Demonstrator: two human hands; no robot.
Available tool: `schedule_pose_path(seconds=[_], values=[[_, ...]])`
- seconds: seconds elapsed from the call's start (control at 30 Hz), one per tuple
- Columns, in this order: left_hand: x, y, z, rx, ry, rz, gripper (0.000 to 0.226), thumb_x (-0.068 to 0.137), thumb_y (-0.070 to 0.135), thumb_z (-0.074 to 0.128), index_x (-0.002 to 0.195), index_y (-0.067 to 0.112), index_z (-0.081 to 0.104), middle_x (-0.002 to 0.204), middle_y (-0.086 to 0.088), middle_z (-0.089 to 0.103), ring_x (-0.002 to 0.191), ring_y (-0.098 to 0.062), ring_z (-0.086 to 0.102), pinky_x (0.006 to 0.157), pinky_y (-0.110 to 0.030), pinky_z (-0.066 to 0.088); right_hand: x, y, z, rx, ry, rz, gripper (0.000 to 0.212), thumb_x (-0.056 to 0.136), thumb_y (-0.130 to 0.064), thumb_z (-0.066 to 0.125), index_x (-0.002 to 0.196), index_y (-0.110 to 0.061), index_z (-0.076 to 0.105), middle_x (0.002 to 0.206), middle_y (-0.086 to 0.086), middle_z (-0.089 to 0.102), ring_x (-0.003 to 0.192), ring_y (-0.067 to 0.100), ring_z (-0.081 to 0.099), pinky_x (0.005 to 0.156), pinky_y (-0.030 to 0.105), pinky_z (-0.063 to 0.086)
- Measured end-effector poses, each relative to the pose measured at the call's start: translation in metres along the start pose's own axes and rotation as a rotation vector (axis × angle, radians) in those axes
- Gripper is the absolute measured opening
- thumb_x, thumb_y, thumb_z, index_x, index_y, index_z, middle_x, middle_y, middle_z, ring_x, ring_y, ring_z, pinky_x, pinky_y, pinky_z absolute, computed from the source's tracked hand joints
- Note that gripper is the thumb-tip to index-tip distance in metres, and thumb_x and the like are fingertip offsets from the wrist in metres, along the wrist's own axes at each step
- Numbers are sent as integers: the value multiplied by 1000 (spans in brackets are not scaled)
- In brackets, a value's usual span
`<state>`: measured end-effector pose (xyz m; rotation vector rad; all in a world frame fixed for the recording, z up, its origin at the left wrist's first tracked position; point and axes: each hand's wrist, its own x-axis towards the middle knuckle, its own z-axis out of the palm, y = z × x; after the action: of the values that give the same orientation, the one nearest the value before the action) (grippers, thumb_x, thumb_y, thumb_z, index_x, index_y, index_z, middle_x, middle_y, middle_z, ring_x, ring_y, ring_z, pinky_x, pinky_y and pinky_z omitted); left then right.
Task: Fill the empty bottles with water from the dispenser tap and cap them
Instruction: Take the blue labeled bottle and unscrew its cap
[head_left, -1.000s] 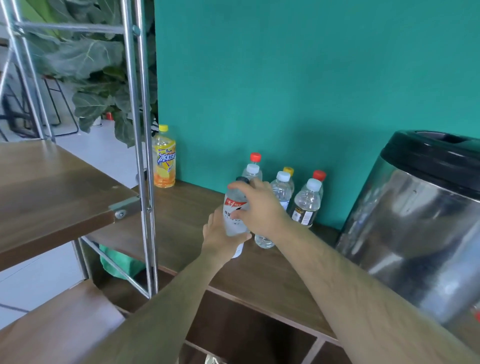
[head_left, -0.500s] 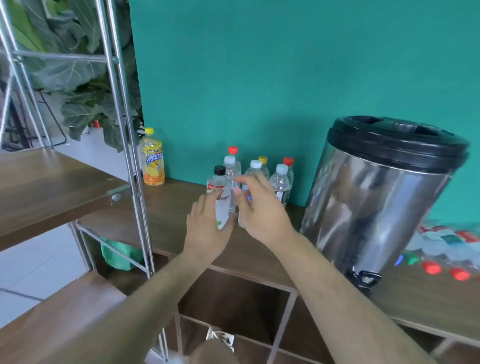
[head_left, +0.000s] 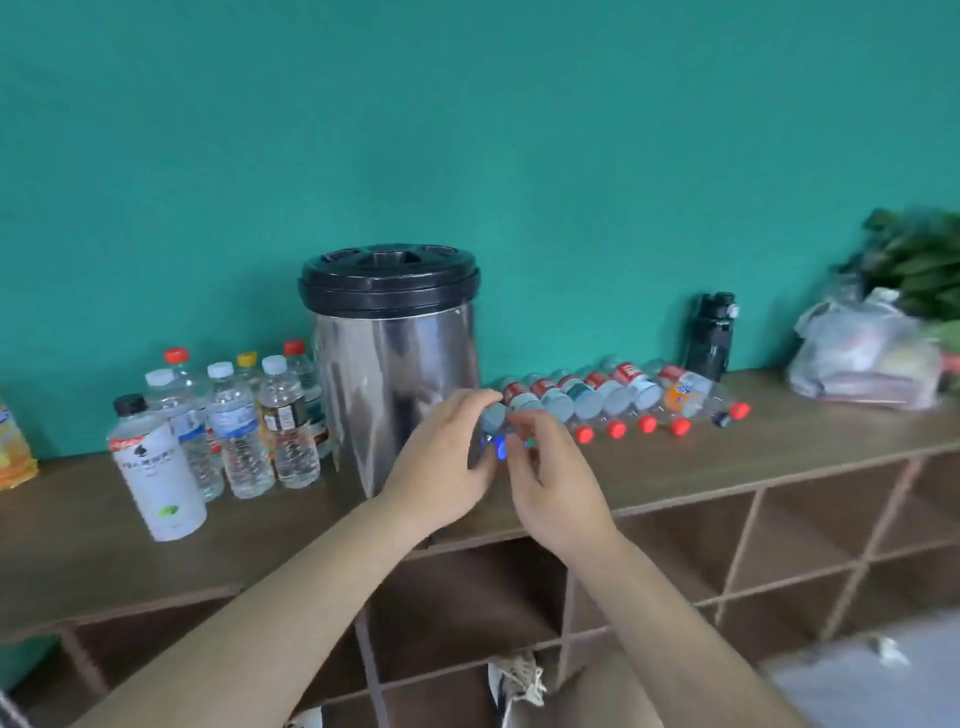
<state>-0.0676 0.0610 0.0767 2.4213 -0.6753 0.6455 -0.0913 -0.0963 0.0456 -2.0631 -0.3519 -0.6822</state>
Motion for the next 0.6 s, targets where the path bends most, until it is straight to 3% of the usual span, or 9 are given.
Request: schedule_pose_path(seconds=[0.13, 0.27, 0.4, 0.6], values=[[35, 17, 50, 0, -111, -16, 67, 93, 17, 65, 153, 25, 38, 152, 4, 45, 137, -22, 44, 113, -39, 40, 8, 54, -30, -134, 0, 134, 27, 106, -28, 53, 132, -19, 57, 123, -5, 61, 104, 15, 60, 87, 38, 50], [64, 7, 90, 24, -247, -137, 73, 95, 17, 62, 158, 25, 27, 158, -2, 35, 146, -24, 34, 118, -43, 35, 28, 96, -24, -249, -50, 229, 30, 105, -24, 54, 135, -19, 55, 127, 0, 61, 106, 24, 63, 81, 36, 48], [76, -15, 116, 115, -357, -289, 81, 93, 10, 61, 160, 17, 16, 160, -12, 26, 148, -32, 28, 121, -45, 31, 51, 132, 16, -317, -225, 263, 37, 103, -27, 56, 140, -21, 53, 135, 3, 57, 117, 32, 62, 90, 43, 53], [63, -42, 123, 166, -370, -281, 84, 96, 6, 57, 162, 13, 7, 160, -9, 20, 151, -27, 23, 121, -47, 31, 86, 162, 76, -392, -341, 209, 56, 97, -25, 63, 149, -23, 46, 140, 7, 49, 106, 38, 64, 73, 39, 48]])
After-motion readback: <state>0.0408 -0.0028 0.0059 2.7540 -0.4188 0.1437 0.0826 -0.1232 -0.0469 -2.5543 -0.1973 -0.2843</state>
